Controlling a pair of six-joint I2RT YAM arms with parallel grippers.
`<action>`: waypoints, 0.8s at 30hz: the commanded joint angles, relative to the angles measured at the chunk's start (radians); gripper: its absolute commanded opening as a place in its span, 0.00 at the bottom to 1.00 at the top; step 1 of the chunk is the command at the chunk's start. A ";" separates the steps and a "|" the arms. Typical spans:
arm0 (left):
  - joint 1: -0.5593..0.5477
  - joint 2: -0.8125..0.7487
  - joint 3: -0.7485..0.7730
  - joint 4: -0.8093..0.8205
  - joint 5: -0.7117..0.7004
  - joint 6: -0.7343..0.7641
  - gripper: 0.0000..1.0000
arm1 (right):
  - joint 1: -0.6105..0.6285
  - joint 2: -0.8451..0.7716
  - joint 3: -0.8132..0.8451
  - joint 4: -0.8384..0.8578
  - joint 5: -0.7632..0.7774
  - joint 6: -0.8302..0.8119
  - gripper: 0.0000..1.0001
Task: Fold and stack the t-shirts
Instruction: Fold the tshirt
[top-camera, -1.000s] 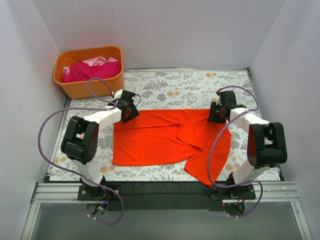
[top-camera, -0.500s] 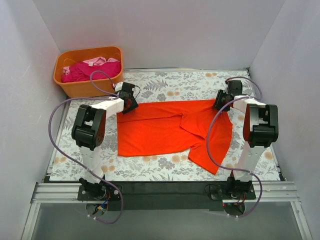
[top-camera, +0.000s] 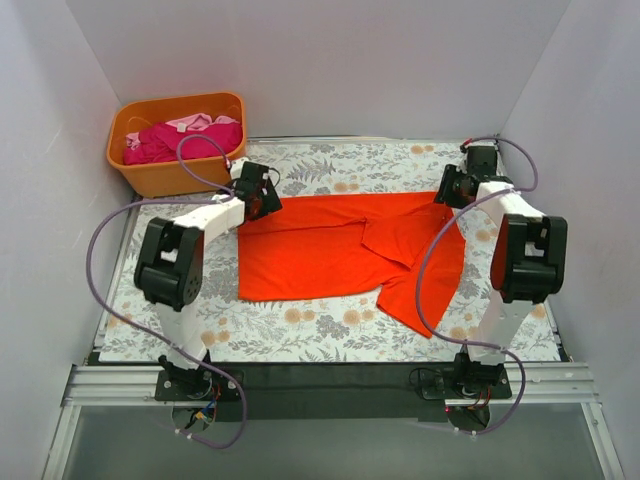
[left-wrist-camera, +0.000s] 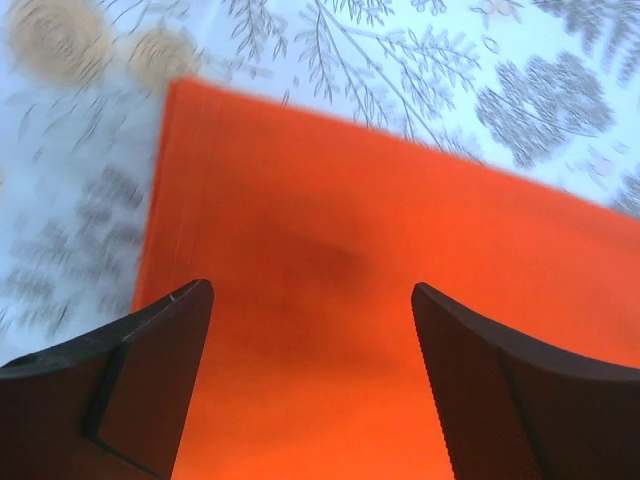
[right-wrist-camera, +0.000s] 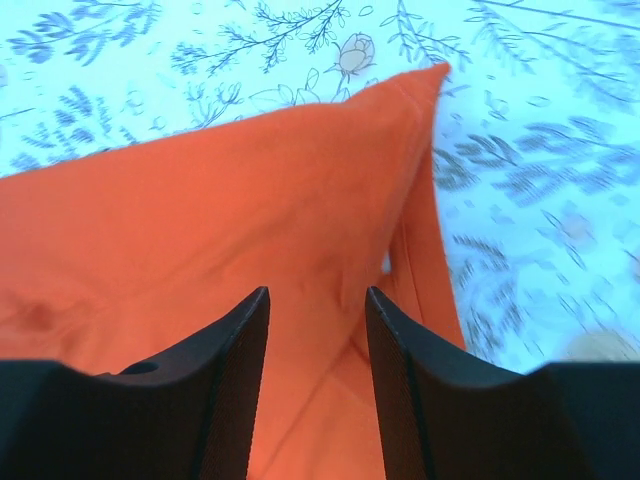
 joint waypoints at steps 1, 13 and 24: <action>-0.045 -0.295 -0.090 -0.048 -0.076 -0.038 0.79 | -0.010 -0.212 -0.043 -0.077 0.060 0.000 0.43; -0.074 -0.852 -0.554 -0.438 -0.018 -0.314 0.80 | -0.011 -0.594 -0.218 -0.158 0.126 0.006 0.81; -0.084 -0.788 -0.674 -0.392 0.068 -0.404 0.66 | -0.014 -0.745 -0.409 -0.154 0.112 0.054 0.96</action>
